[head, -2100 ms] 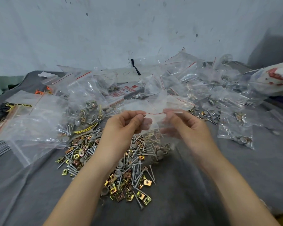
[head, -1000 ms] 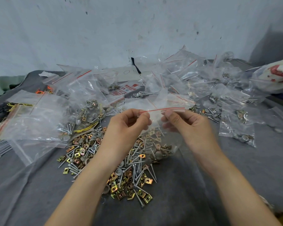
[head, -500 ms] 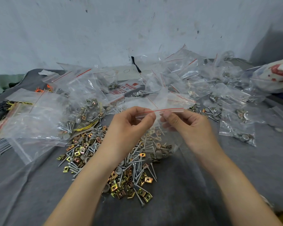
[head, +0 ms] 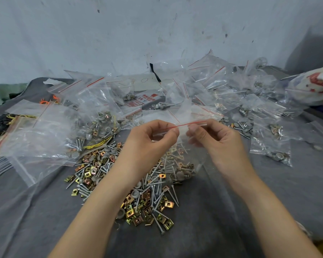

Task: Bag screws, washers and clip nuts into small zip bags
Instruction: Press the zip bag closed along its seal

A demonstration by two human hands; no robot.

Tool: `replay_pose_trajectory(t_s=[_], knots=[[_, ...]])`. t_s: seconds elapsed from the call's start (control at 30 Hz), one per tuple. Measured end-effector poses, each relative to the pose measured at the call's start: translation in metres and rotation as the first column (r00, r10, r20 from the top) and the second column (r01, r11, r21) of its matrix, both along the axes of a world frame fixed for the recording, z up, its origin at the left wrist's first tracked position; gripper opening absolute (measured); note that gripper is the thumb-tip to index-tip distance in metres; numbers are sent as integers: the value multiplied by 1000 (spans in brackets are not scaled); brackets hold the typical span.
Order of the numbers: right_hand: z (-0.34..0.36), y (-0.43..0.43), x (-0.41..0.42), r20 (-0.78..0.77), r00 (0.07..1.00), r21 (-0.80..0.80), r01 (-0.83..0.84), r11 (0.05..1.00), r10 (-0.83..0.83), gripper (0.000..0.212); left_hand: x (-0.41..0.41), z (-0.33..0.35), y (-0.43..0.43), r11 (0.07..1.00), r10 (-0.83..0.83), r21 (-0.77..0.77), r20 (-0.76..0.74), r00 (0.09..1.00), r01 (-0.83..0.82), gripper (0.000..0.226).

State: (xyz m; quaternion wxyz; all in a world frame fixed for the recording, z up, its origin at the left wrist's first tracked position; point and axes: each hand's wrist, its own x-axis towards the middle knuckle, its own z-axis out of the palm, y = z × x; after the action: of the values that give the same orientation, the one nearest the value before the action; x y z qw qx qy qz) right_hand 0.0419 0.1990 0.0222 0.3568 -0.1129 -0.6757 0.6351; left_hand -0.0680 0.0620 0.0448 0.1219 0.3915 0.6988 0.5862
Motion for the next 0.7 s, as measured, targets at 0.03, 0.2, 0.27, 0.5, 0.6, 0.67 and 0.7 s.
replay_pose_trajectory(t_s=[0.03, 0.2, 0.27, 0.5, 0.6, 0.67, 0.7], knots=[[0, 0, 0, 7, 1000, 6, 0, 1000, 0, 16, 0, 1, 0, 1000, -11, -12, -14, 1000, 11, 6], [-1, 2, 0, 4, 1000, 10, -8, 1000, 8, 16, 1, 6, -2, 999, -47, -22, -50, 998, 46, 6], [-1, 2, 0, 3, 1000, 14, -13, 1000, 12, 15, 1, 6, -1, 999, -35, -23, -68, 997, 33, 6], [0, 0, -1, -12, 1000, 27, -26, 999, 26, 9, 0, 16, -2, 993, -5, -118, -214, 977, -20, 5], [0, 0, 1, -11, 1000, 36, -18, 999, 19, 10, 0, 19, -1, 988, -14, -150, -268, 963, -27, 5], [-1, 1, 2, -4, 1000, 45, -7, 999, 8, 11, 1, 19, -1, 987, -18, -161, -280, 960, -28, 6], [-1, 3, 3, 2, 1000, 48, 2, 999, -2, 11, 1, 19, -1, 987, -15, -159, -276, 961, -30, 6]])
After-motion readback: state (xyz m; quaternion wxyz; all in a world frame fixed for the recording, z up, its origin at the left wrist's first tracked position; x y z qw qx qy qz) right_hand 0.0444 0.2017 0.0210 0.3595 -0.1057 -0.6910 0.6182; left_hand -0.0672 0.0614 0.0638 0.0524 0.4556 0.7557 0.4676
